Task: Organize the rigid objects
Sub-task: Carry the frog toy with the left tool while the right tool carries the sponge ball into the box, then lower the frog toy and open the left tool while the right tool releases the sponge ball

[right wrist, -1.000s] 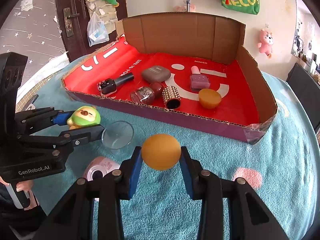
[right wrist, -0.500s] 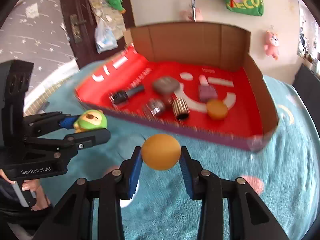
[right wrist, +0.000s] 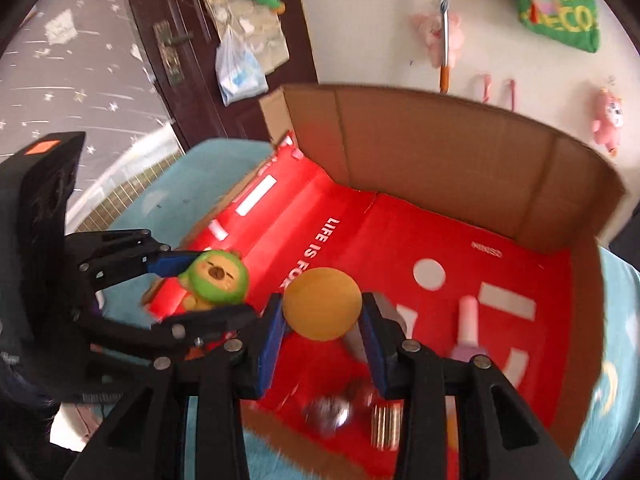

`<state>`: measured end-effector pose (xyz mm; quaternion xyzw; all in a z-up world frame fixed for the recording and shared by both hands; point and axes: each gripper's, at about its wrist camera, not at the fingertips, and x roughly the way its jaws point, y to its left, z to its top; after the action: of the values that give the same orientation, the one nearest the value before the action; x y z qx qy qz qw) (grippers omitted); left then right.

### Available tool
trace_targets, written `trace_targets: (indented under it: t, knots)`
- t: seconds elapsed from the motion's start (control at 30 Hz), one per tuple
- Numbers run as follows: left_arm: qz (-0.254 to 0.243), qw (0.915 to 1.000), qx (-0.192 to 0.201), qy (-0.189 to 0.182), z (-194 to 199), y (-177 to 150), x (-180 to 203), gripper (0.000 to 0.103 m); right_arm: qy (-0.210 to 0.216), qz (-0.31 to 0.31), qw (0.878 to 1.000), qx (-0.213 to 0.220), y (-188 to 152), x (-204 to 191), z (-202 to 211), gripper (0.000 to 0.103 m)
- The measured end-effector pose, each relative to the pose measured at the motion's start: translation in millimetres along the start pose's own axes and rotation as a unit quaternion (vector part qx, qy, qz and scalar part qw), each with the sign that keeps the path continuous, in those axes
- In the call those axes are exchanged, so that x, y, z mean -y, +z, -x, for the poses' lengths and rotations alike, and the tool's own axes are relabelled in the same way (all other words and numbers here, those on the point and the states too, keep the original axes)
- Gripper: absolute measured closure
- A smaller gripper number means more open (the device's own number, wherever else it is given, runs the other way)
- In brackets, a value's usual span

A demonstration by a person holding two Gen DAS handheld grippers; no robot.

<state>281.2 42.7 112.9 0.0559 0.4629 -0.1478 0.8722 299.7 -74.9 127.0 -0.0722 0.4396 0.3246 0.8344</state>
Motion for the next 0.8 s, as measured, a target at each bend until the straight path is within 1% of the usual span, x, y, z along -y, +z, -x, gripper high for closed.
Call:
trace_targets:
  t: [0.1, 0.23, 0.3, 0.5, 0.63, 0.8]
  knots:
    - [-0.005, 0.9995, -0.025, 0.019, -21, 8, -6, 0.058, -0.012, -0.003, 1.000, -0.027, 12, 9, -23, 0.063]
    - [-0.004, 0.9982, -0.051, 0.031, -43, 16, -11, 0.058, -0.029, -0.002, 0.998, -0.060, 20, 18, -47, 0.063]
    - [-0.003, 0.9979, -0.058, 0.029, -50, 19, -13, 0.058, -0.041, 0.003, 0.997, -0.070, 21, 20, -55, 0.063]
    - [0.005, 0.9962, -0.082, 0.028, -68, 21, -15, 0.058, -0.050, 0.016, 0.994, -0.093, 20, 20, -71, 0.063]
    - [0.007, 0.9958, -0.086, 0.030, -70, 22, -15, 0.058, -0.058, 0.022, 0.993, -0.102, 19, 20, -75, 0.063]
    - [0.004, 0.9959, -0.085, 0.031, -71, 24, -12, 0.058, -0.057, 0.016, 0.992, -0.109, 19, 23, -83, 0.063]
